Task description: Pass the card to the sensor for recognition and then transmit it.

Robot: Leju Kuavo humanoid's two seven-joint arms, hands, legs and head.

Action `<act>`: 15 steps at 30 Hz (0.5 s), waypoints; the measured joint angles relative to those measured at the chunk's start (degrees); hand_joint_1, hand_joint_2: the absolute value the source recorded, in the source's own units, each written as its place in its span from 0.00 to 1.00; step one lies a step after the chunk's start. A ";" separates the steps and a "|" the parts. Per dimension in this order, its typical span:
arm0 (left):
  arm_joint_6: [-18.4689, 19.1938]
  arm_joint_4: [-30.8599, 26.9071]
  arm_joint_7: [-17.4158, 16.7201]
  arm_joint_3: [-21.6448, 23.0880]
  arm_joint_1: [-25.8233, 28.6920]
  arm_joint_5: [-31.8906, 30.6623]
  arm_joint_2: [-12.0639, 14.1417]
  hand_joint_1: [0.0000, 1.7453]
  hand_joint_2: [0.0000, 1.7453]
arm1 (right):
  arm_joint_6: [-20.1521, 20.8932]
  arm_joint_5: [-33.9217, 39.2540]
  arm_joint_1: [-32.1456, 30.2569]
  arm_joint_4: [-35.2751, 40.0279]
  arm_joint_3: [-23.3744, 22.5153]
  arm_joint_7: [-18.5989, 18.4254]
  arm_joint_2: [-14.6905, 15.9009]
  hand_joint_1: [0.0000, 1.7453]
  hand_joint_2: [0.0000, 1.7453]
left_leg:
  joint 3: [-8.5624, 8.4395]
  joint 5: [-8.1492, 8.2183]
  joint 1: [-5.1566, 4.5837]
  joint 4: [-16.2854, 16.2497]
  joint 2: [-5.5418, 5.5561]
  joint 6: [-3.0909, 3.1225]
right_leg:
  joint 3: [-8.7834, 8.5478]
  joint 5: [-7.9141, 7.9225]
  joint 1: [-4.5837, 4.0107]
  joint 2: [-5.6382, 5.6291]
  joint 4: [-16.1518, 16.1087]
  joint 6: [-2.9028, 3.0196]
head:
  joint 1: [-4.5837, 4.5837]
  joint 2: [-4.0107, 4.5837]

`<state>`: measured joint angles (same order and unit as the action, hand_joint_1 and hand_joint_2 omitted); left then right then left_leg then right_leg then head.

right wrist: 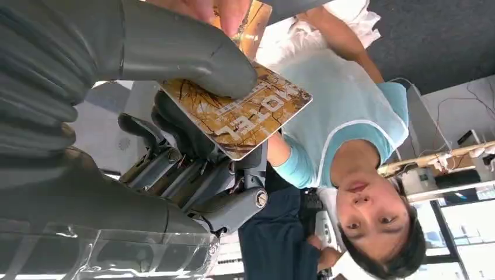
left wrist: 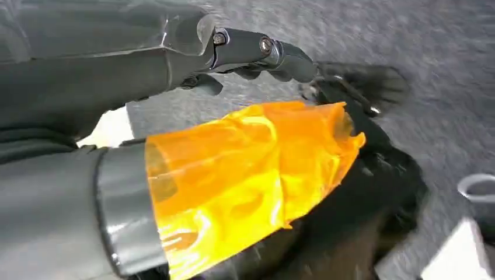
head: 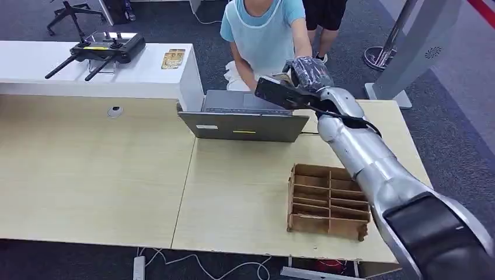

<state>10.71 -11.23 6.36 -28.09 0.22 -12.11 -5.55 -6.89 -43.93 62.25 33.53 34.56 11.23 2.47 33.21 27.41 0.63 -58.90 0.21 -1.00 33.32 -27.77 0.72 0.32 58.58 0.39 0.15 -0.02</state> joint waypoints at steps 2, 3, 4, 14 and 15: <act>0.59 0.00 0.54 0.04 -0.40 -0.57 -0.30 0.00 0.00 | -0.17 0.00 0.27 -0.42 0.09 0.11 0.44 0.86 1.00 | 0.01 0.00 0.01 0.00 0.00 0.00 | 0.00 0.00 0.00 0.01 0.00 0.00 | 0.00 0.02; 0.59 0.00 0.52 0.09 -0.51 -0.83 -0.37 0.00 0.00 | -0.24 0.00 0.42 -0.65 0.15 0.11 0.61 0.85 1.00 | 0.00 0.00 0.01 0.00 0.00 0.00 | 0.00 0.00 0.00 0.00 0.01 0.00 | 0.00 0.00; 0.59 0.00 0.39 0.13 -0.54 -0.94 -0.42 0.00 0.00 | -0.26 -0.02 0.50 -0.79 0.17 0.11 0.81 0.77 1.00 | 0.00 0.00 0.01 0.00 0.00 0.00 | 0.00 0.00 -0.01 -0.01 0.01 0.00 | 0.00 0.02; -0.81 0.00 -4.68 0.48 -0.45 -2.45 -1.11 0.00 0.00 | -0.94 -0.98 0.54 -1.97 0.70 -0.61 2.60 0.00 1.00 | 0.00 0.00 0.00 0.00 -0.03 0.00 | 0.01 0.00 0.00 -0.05 0.01 0.00 | -0.02 0.02; -1.11 0.00 -5.20 0.52 -0.47 -2.58 -1.16 0.00 0.00 | -1.18 -0.90 0.54 -1.99 0.74 -0.79 2.71 0.00 1.00 | 0.00 0.00 0.00 0.00 -0.03 0.00 | 0.01 0.00 0.00 -0.05 0.01 0.00 | 0.00 0.00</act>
<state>9.60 -11.23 1.16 -27.56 -0.25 -14.69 -6.71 -8.06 -44.83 62.78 31.54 35.30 10.45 5.18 33.21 27.41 0.63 -58.90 0.18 -1.00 33.33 -27.76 0.72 0.27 58.59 0.40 0.15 -0.02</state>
